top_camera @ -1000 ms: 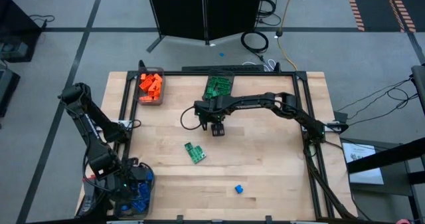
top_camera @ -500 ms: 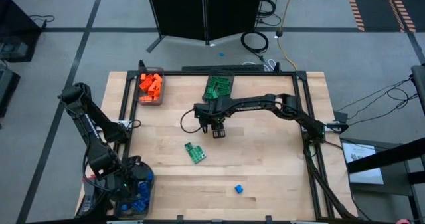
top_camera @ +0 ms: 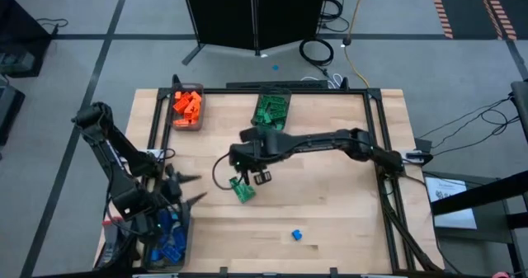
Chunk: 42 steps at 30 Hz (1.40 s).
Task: Sort blocks
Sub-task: Put the blue game piece into the bottom left black transparent bin
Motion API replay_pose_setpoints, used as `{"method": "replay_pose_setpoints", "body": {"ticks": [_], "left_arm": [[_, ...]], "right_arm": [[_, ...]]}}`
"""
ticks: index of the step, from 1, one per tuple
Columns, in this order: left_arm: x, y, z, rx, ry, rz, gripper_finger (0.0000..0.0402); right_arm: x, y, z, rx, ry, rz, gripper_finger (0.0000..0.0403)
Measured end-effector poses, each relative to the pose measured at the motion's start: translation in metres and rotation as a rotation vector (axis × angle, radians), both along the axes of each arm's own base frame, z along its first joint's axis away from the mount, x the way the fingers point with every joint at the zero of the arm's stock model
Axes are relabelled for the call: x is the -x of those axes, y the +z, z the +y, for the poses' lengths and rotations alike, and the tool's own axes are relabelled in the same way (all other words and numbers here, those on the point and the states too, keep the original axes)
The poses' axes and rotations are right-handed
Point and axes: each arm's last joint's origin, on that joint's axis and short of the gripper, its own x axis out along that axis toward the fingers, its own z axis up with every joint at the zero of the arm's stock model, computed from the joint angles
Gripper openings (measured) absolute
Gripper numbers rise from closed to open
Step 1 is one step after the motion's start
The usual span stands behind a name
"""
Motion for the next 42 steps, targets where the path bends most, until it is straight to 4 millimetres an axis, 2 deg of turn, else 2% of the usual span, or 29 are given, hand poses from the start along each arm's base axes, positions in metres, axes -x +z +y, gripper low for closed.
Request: {"method": "replay_pose_setpoints", "body": {"ticks": [4, 6, 9, 13, 20, 27, 31, 35, 37, 39, 42], "left_arm": [[0.005, 0.009, 0.01, 0.006, 0.084, -0.202, 0.0258], [0.009, 0.014, 0.016, 0.025, 0.099, -0.261, 0.0258], [0.017, 0.02, 0.023, 0.084, 0.109, -0.353, 0.0258], [0.028, 0.024, 0.035, 0.18, 0.112, -0.469, 0.0258], [0.037, 0.027, 0.049, 0.342, 0.138, -0.564, 0.0258], [0.038, 0.029, 0.044, 0.391, 0.125, -0.578, 0.0258], [0.043, 0.03, 0.04, 0.331, 0.055, -0.457, 0.0258], [0.048, 0.034, 0.035, 0.187, -0.168, -0.085, 0.0258], [0.047, 0.04, 0.025, 0.19, -0.332, 0.013, 0.0258], [0.04, 0.054, 0.014, 0.16, -0.475, -0.032, 0.0258], [0.031, 0.083, 0.002, 0.065, -0.663, -0.187, 0.0258]], "right_arm": [[0.0, 0.045, 0.03, 0.107, 0.084, -0.151, 0.0139], [0.009, 0.064, 0.046, 0.173, 0.137, -0.219, 0.0139], [0.023, 0.088, 0.068, 0.204, 0.177, -0.303, 0.0139], [0.036, 0.107, 0.095, 0.271, 0.222, -0.377, 0.0139], [0.04, 0.117, 0.133, 0.355, 0.379, -0.47, 0.0139], [0.037, 0.124, 0.138, 0.391, 0.415, -0.534, 0.0139], [0.037, 0.124, 0.137, 0.396, 0.42, -0.529, 0.0139], [0.037, 0.124, 0.137, 0.395, 0.419, -0.53, 0.0139], [0.037, 0.124, 0.137, 0.394, 0.418, -0.532, 0.0139], [0.037, 0.124, 0.138, 0.388, 0.412, -0.538, 0.0139], [0.037, 0.124, 0.138, 0.387, 0.41, -0.542, 0.0139]]}}
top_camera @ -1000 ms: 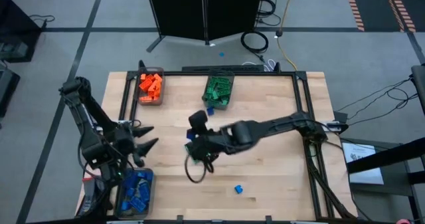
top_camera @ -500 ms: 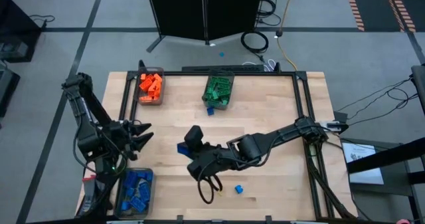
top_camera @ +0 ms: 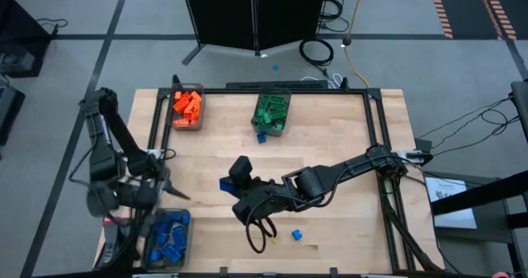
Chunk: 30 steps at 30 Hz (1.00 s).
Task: Sort blocks
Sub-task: Put the blue game piece into the bottom left black transparent bin
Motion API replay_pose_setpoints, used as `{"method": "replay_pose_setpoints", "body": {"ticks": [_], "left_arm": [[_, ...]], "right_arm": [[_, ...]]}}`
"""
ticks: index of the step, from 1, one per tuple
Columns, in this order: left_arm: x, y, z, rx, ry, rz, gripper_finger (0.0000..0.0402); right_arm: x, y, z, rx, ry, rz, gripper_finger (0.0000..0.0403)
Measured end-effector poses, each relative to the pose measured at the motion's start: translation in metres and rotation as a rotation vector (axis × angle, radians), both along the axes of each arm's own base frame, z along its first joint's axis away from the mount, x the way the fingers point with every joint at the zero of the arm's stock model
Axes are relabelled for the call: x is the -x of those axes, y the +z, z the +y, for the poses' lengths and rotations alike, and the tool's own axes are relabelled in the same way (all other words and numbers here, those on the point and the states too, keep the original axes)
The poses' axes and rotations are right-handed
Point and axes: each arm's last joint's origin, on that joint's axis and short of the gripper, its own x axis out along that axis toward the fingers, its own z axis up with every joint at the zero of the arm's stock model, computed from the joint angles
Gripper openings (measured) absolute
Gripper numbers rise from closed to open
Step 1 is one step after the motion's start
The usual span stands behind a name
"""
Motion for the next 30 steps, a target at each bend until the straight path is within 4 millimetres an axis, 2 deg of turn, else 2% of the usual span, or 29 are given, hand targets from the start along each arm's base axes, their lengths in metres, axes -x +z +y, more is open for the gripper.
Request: {"method": "replay_pose_setpoints", "body": {"ticks": [3, 6, 11, 18, 30], "left_arm": [[-0.009, 0.022, 0.001, 0.015, -0.085, -0.153, 0.0258], [-0.017, 0.026, 0.01, 0.049, -0.123, -0.172, 0.0258], [-0.033, 0.016, 0.029, 0.18, -0.087, -0.138, 0.0258], [-0.053, -0.002, 0.046, 0.339, -0.189, -0.171, 0.0258], [-0.071, -0.007, 0.068, 0.394, -0.151, -0.149, 0.0258]], "right_arm": [[0.0, 0.001, 0.0, -0.01, -0.002, -0.011, 0.0139], [0.001, 0.002, 0.005, -0.009, 0.004, -0.029, 0.0139], [0.007, 0.005, 0.019, 0.068, -0.013, -0.05, 0.0139], [0.01, 0.006, 0.028, 0.074, 0.001, -0.06, 0.0139], [0.009, 0.009, 0.03, 0.079, 0.015, -0.089, 0.0139]]}}
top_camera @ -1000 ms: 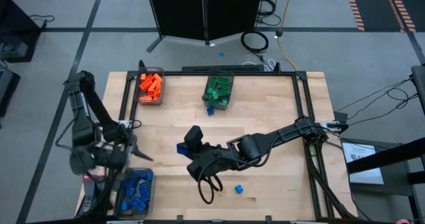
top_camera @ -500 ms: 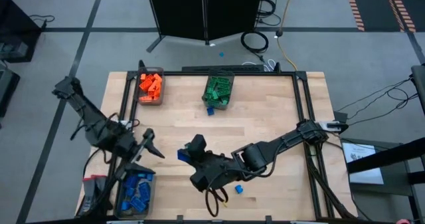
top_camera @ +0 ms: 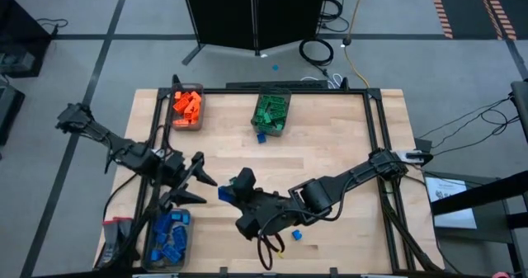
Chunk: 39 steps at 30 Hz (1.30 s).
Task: Sort blocks
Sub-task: Put the blue game piece into the bottom left black transparent bin
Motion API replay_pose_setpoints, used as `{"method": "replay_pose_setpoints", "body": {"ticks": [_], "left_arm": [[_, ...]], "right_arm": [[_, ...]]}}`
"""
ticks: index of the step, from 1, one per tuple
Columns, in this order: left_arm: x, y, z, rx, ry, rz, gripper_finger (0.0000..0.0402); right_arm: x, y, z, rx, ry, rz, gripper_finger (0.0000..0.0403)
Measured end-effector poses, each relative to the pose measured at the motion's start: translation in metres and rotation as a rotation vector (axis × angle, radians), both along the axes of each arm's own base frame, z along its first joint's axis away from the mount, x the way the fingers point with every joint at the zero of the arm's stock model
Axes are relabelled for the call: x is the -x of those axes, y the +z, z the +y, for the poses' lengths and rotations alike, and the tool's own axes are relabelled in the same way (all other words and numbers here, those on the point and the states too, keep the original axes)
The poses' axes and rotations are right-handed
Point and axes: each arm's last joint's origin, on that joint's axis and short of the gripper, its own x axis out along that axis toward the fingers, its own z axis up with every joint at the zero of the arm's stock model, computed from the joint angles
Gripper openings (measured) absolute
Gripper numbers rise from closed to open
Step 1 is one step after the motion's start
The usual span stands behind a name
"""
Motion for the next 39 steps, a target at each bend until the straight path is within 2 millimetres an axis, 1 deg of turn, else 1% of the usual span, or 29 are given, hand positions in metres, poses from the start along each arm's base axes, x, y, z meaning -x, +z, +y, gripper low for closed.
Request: {"method": "replay_pose_setpoints", "body": {"ticks": [4, 10, 13, 22, 31, 35, 39], "left_arm": [[-0.008, -0.004, 0.003, 0.014, 0.004, 0.021, 0.0258], [-0.019, -0.002, 0.005, 0.031, -0.046, -0.034, 0.0258], [-0.021, 0.0, 0.004, 0.039, -0.081, -0.065, 0.0258], [-0.032, -0.005, -0.001, 0.062, -0.12, -0.068, 0.0258], [-0.037, -0.005, 0.0, 0.071, -0.107, -0.099, 0.0258], [-0.038, -0.003, 0.003, 0.078, -0.095, -0.12, 0.024], [-0.039, -0.003, 0.006, 0.077, -0.08, -0.122, 0.0203]], "right_arm": [[-0.001, 0.0, -0.001, -0.013, 0.021, -0.002, 0.0139], [-0.005, 0.002, -0.004, -0.048, 0.082, -0.006, 0.0139], [-0.006, 0.002, -0.007, -0.048, 0.076, -0.006, 0.0139], [-0.009, 0.002, -0.013, -0.039, 0.068, -0.004, 0.0139], [-0.011, 0.002, -0.018, -0.047, 0.051, -0.009, 0.0139], [-0.011, 0.002, -0.018, -0.051, 0.049, -0.01, 0.0139], [-0.011, 0.002, -0.019, -0.049, 0.047, -0.008, 0.0139]]}}
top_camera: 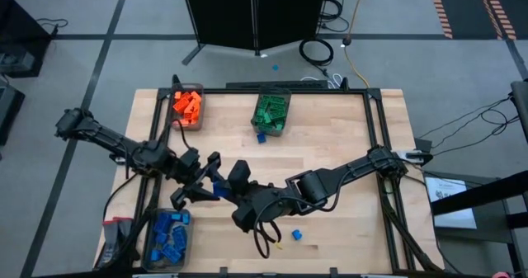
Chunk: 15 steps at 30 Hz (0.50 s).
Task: Sort blocks
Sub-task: Put the blue game piece into the bottom left black transparent bin
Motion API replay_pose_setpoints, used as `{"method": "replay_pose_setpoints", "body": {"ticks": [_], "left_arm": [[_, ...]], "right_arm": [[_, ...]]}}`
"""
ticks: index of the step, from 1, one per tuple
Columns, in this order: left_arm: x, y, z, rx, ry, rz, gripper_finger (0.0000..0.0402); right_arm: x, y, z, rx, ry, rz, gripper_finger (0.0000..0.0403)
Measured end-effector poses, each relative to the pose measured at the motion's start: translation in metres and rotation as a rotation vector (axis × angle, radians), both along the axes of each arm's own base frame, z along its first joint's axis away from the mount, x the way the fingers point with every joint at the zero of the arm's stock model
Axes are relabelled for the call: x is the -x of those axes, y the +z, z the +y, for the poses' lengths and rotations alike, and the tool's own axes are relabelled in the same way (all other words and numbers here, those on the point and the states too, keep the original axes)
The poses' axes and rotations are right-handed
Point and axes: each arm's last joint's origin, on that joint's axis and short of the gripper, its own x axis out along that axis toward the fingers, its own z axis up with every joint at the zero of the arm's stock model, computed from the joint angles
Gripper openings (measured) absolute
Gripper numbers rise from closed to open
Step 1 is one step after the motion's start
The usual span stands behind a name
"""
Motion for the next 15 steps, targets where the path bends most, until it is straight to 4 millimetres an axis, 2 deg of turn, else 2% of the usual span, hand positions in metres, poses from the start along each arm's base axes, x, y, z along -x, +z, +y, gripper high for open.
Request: {"method": "replay_pose_setpoints", "body": {"ticks": [8, 15], "left_arm": [[-0.0039, -0.003, 0.0005, 0.008, 0.014, 0.018, 0.013], [-0.0045, -0.0043, 0.0006, 0.018, 0.019, 0.034, 0.012]], "right_arm": [[0.0006, -0.0016, -0.0003, 0.013, 0.017, 0.023, 0.0139], [0.0017, -0.0038, -0.0002, -0.018, 0.053, 0.053, 0.0169]]}}
